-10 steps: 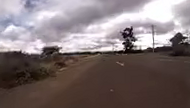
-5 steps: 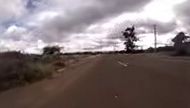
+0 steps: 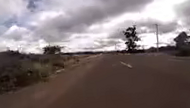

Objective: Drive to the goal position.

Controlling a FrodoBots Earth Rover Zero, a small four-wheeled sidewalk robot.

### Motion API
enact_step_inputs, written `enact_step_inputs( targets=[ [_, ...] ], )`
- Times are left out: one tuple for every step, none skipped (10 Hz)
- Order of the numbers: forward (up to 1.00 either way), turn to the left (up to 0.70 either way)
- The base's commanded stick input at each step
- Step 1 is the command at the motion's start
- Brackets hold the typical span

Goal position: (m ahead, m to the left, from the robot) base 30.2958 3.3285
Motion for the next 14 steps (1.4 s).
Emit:
enact_step_inputs(
  targets=[
    [0.7, -0.31],
    [0.7, -0.25],
    [0.7, -0.17],
    [0.7, -0.05],
    [0.7, 0.03],
    [0.7, 0.03],
    [0.7, 0.03],
    [0.7, 0.03],
    [0.7, 0.03],
    [0.7, 0.03],
    [0.7, 0.03],
    [0.7, 0.03],
    [0.7, -0.11],
    [0.7, -0.3]
  ],
)
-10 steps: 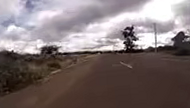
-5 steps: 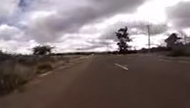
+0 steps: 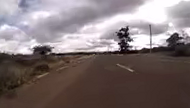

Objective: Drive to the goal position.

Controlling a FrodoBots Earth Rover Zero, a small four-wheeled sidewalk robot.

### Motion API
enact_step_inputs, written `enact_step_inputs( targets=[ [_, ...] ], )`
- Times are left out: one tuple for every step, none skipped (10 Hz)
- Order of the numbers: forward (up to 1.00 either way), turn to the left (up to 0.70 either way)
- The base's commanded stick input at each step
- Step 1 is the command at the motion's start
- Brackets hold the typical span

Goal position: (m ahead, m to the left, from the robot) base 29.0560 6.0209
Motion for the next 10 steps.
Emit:
enact_step_inputs(
  targets=[
    [0.7, -0.32],
    [0.7, -0.32],
    [0.7, -0.32],
    [0.7, -0.31],
    [0.7, -0.12],
    [0.7, 0.03],
    [0.7, 0.03],
    [0.7, 0.03],
    [0.7, 0.03],
    [0.7, 0.03]
  ],
)
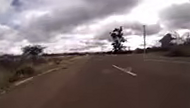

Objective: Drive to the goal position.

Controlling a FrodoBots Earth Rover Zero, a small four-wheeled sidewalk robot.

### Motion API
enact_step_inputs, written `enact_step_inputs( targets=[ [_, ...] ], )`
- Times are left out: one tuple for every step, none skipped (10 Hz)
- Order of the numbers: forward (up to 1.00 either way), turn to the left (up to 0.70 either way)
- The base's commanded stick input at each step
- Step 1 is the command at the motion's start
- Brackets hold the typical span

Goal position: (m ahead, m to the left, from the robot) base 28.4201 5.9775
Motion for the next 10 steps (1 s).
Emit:
enact_step_inputs(
  targets=[
    [0.7, 0.03],
    [0.7, 0.03],
    [0.7, 0.03],
    [0.7, 0.03],
    [0.7, 0.03],
    [0.7, 0.03],
    [0.7, 0.03],
    [0.7, 0.03],
    [0.7, 0.03],
    [0.7, 0.03]
  ],
)
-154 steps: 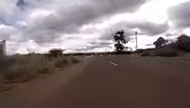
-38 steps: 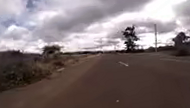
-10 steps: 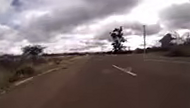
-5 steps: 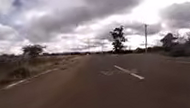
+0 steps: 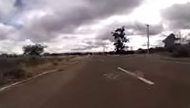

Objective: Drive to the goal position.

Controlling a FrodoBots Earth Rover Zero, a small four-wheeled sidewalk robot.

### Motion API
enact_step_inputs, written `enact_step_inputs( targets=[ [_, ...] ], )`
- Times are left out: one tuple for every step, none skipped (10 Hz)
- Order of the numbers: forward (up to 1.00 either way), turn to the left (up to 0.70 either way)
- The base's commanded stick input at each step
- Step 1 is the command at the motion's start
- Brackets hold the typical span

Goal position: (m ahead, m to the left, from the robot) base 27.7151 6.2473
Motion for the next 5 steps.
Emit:
enact_step_inputs(
  targets=[
    [0.7, 0.03],
    [0.7, 0.03],
    [0.7, 0.03],
    [0.7, 0.03],
    [0.7, 0.03]
  ],
)
